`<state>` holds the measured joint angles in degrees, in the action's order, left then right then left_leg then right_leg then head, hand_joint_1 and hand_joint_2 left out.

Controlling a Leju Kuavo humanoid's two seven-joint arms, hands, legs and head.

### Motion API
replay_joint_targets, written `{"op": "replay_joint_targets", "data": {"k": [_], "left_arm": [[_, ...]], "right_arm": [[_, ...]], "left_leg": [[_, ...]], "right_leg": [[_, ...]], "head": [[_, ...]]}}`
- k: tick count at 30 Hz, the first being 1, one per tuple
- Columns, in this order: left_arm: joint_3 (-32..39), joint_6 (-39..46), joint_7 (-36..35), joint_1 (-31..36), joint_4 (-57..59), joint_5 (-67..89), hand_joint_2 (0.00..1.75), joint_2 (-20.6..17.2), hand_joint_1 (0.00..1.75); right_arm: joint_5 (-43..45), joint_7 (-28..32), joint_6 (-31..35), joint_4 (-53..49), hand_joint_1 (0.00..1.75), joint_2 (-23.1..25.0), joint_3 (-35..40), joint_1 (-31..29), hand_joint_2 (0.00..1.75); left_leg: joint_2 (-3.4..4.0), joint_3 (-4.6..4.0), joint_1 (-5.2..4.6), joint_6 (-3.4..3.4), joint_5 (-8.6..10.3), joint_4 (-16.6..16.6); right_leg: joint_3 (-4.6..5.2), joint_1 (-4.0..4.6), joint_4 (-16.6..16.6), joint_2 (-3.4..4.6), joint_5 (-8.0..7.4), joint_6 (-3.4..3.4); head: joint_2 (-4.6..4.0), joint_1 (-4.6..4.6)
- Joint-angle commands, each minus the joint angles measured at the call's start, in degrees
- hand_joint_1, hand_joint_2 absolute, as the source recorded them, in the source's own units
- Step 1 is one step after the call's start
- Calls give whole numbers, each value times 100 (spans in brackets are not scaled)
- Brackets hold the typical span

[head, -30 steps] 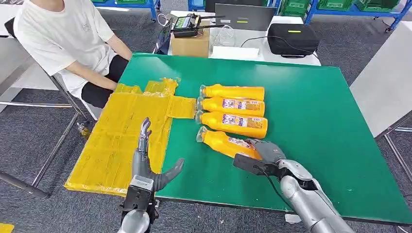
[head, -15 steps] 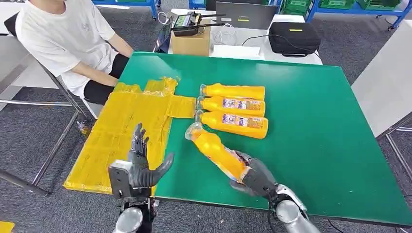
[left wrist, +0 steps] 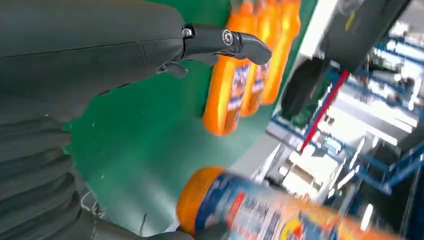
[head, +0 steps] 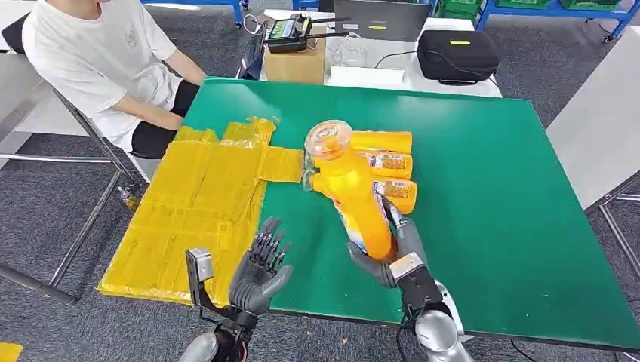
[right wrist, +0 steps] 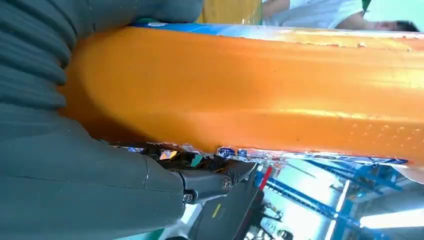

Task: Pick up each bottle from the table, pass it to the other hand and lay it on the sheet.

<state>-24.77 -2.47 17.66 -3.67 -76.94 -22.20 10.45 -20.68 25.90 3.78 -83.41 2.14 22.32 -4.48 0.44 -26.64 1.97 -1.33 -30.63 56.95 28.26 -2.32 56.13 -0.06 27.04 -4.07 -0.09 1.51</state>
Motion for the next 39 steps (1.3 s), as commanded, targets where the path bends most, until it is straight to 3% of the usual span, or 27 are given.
{"op": "replay_joint_targets", "data": {"k": [1,3,9,14,32,33,35,36,39], "left_arm": [[-457,-231,-33,128,-27,120,175,-400,0],[-400,-68,92,123,-133,278,175,-359,0],[265,1687,356,160,-272,831,175,-12,0],[379,1662,317,187,-344,335,175,73,0],[389,1346,293,227,-357,-224,175,61,0],[396,1257,264,209,-414,-333,175,60,14],[433,921,110,174,-489,-711,175,52,159],[445,830,41,175,-494,-824,175,38,175],[466,748,83,176,-538,-836,175,17,175]], "right_arm": [[-400,103,-198,964,175,231,916,-644,175],[-627,99,-251,1309,175,299,1337,-781,175],[-1051,142,-428,1590,175,350,2416,-813,175],[-1241,58,-285,1754,175,332,2938,-994,175],[-1075,102,-383,1798,175,292,3166,-1121,175],[-1073,100,-380,1825,175,274,3204,-1138,175],[-1060,75,-325,1863,175,244,3239,-1153,175],[-1023,63,-378,1903,175,225,3255,-1172,175],[-1034,52,-418,1997,175,190,3311,-1225,175]], "left_leg": [[20,7,1,12,1,-12],[23,8,2,14,3,-17],[16,5,5,12,1,-13],[10,1,5,15,2,-12],[-14,-3,3,14,7,-13],[-17,-4,5,15,9,-15],[-13,-4,4,11,5,-9],[-10,-4,5,10,4,-7],[-15,-2,5,17,10,-18]], "right_leg": [[5,5,-6,23,-7,22],[6,8,-12,26,-11,27],[2,9,-9,18,-6,24],[3,9,-12,14,-6,23],[5,8,-16,-11,-2,25],[4,11,-20,-14,-4,28],[6,9,-13,-11,-1,22],[7,9,-12,-8,-1,20],[4,12,-23,-12,-6,29]], "head": [[0,0],[0,-2],[0,-2],[0,0],[0,0],[0,-2],[0,-2],[0,-2],[0,-2]]}}
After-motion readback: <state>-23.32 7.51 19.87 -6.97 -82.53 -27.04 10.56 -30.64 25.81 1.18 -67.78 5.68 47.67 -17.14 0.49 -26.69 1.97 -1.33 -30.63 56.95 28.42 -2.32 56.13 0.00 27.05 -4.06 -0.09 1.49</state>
